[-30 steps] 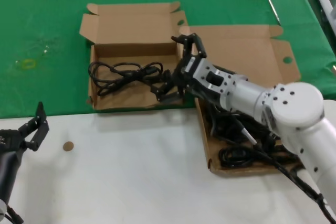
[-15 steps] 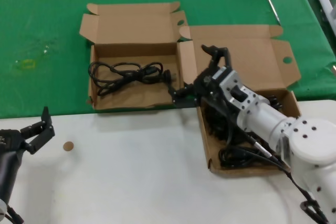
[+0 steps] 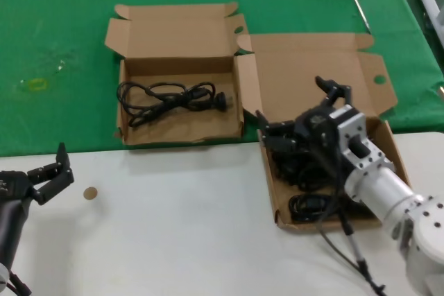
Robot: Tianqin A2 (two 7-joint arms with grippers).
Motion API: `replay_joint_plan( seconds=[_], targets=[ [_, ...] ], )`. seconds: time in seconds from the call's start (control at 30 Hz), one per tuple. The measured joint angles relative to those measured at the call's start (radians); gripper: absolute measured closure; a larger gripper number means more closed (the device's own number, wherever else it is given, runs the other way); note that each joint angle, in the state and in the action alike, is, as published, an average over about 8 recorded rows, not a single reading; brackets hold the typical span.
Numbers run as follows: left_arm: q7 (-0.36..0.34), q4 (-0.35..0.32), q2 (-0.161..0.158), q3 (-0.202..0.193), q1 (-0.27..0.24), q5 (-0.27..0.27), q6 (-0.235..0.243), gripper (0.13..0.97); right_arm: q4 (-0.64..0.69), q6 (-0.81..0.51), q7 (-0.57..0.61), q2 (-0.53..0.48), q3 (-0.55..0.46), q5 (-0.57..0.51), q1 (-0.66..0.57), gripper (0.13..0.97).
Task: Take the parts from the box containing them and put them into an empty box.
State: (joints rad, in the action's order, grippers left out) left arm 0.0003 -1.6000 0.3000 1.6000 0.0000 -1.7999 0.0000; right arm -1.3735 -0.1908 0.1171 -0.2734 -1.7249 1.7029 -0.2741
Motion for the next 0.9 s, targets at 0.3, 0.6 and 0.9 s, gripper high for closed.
replay_joint_plan(
  seconds=[0.3, 0.6, 0.9],
  targets=[
    [0.000, 0.000, 0.000, 0.000, 0.000, 0.000, 0.000, 0.135, -0.107, 0.090, -0.055, -0.013, 0.059, 0.046, 0.129, 0.129],
    [0.000, 0.000, 0.000, 0.000, 0.000, 0.000, 0.000, 0.132, -0.190, 0.160, -0.098, -0.022, 0.105, 0.081, 0.230, 0.129],
    [0.000, 0.000, 0.000, 0.000, 0.000, 0.000, 0.000, 0.132, -0.197, 0.166, -0.102, -0.023, 0.108, 0.084, 0.238, 0.129]
  ],
)
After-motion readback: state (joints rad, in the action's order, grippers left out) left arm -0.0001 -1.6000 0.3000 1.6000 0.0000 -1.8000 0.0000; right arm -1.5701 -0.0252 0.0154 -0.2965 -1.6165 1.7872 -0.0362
